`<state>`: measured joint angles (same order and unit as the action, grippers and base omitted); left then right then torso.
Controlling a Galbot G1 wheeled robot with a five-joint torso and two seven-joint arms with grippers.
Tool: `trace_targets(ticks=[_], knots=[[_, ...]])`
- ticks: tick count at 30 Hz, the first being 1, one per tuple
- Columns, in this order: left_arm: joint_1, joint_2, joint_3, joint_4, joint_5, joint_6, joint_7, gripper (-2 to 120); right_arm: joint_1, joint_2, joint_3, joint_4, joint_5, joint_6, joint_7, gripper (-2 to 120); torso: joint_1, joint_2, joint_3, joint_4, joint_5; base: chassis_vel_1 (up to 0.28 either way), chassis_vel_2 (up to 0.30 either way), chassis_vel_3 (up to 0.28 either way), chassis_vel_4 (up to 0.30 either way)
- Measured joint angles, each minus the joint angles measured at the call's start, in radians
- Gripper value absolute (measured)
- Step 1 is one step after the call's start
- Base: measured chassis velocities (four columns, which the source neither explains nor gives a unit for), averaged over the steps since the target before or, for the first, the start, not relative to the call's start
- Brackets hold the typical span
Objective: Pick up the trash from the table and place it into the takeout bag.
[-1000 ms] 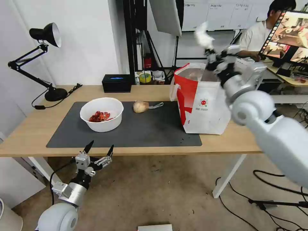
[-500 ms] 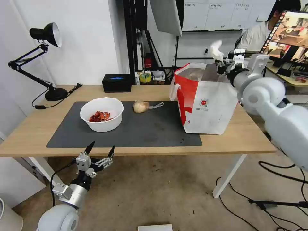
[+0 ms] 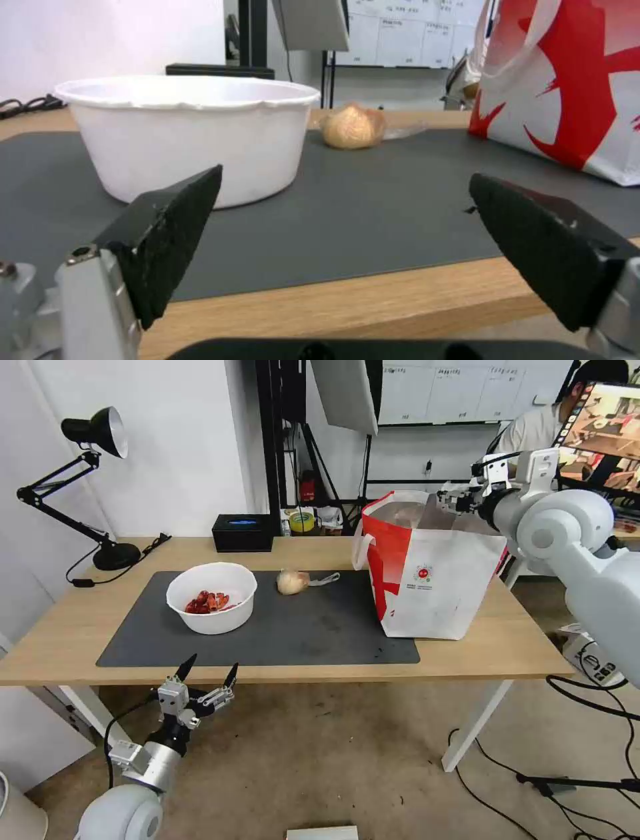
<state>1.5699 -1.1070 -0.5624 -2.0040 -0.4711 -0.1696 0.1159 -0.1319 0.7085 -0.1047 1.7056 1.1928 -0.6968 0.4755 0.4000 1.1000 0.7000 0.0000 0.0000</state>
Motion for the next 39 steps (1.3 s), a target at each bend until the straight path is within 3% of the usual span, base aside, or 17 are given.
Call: trace_targets(ticks=[6, 8, 9, 11, 13, 15, 16, 19, 20, 22, 23, 24, 26, 30, 39], knots=[[-0.005, 0.001, 0.002, 0.001, -0.002, 0.0, 0.001, 100, -0.014, 0.008, 0.007, 0.003, 0.041, 0.041, -0.016, 98, 0.0, 0.0, 0.0, 0.0, 0.0, 0.0, 0.0, 0.0, 0.0], [-0.006, 0.001, -0.002, -0.005, -0.003, 0.0, 0.001, 100, -0.053, 0.005, 0.034, 0.05, 0.113, 0.128, -0.067, 100, 0.0, 0.0, 0.0, 0.0001, 0.0, 0.0, 0.0, 0.0, 0.0], [-0.006, 0.001, -0.002, -0.005, -0.003, 0.0, 0.001, 100, -0.053, 0.005, 0.034, 0.05, 0.113, 0.128, -0.067, 100, 0.0, 0.0, 0.0, 0.0001, 0.0, 0.0, 0.0, 0.0, 0.0], [-0.006, 0.0, -0.005, -0.009, -0.004, -0.002, 0.001, 100, -0.151, -0.011, 0.083, 0.151, 0.143, 0.238, -0.143, 100, 0.0, 0.0, 0.0, 0.0003, -0.0001, 0.0, 0.0, 0.0, 0.0], [-0.006, -0.002, -0.007, -0.01, -0.004, -0.003, 0.001, 100, -0.206, -0.019, 0.106, 0.197, 0.133, 0.286, -0.166, 100, 0.0, 0.0, 0.0, 0.0002, -0.0001, 0.0, 0.0, 0.0, 0.0], [-0.004, -0.011, -0.014, -0.01, -0.004, -0.011, 0.001, 100, -0.368, -0.033, 0.166, 0.306, 0.039, 0.402, -0.223, 100, 0.0, 0.0, 0.0, -0.0001, 0.0001, 0.0, 0.0, 0.0, 0.0], [-0.004, -0.011, -0.014, -0.01, -0.004, -0.011, 0.001, 100, -0.368, -0.033, 0.166, 0.306, 0.039, 0.402, -0.223, 100, 0.0, 0.0, 0.0, -0.0001, 0.0001, 0.0, 0.0, 0.0, 0.0], [0.003, -0.02, -0.022, -0.012, -0.003, -0.021, 0.002, 100, -0.657, -0.029, 0.269, 0.428, -0.147, 0.529, -0.275, 100, 0.0, 0.0, 0.0, 0.0, 0.0, 0.0, 0.0, 0.0, 0.0], [0.003, -0.02, -0.022, -0.012, -0.003, -0.021, 0.002, 100, -0.657, -0.029, 0.269, 0.428, -0.147, 0.529, -0.275, 100, 0.0, 0.0, 0.0, 0.0, 0.0, 0.0, 0.0, 0.0, 0.0], [0.006, -0.022, -0.025, -0.012, -0.003, -0.025, 0.003, 100, -0.884, 0.004, 0.347, 0.472, -0.283, 0.623, -0.307, 100, 0.0, 0.0, 0.0, -0.0001, 0.0001, 0.0, 0.0, 0.0, 0.0], [0.006, -0.022, -0.025, -0.012, -0.003, -0.025, 0.003, 100, -0.884, 0.004, 0.347, 0.472, -0.283, 0.623, -0.307, 100, 0.0, 0.0, 0.0, -0.0001, 0.0001, 0.0, 0.0, 0.0, 0.0], [0.007, -0.023, -0.025, -0.012, -0.002, -0.027, 0.003, 100, -1.044, 0.039, 0.393, 0.477, -0.396, 0.702, -0.329, 100, 0.0, 0.0, 0.0, -0.0001, 0.0002, 0.0, 0.0, 0.0, 0.0], [0.009, -0.026, -0.024, -0.012, 0.0, -0.029, 0.004, 100, -1.214, 0.097, 0.437, 0.463, -0.526, 0.807, -0.345, 100, 0.0, 0.0, 0.0, -0.0004, 0.0, 0.0, 0.0, 0.0, 0.0], [0.011, -0.031, -0.02, -0.012, 0.006, -0.031, 0.005, 100, -1.358, 0.172, 0.472, 0.425, -0.642, 0.887, -0.352, 100, 0.0, 0.0, 0.0, -0.0002, 0.0001, 0.0, 0.0, 0.0, 0.0], [0.022, -0.036, -0.017, -0.018, 0.013, -0.033, 0.006, 100, -1.462, 0.236, 0.478, 0.373, -0.701, 0.91, -0.333, 100, 0.0, 0.0, 0.0, 0.0, 0.0, 0.0, 0.0, 0.0, 0.0]])
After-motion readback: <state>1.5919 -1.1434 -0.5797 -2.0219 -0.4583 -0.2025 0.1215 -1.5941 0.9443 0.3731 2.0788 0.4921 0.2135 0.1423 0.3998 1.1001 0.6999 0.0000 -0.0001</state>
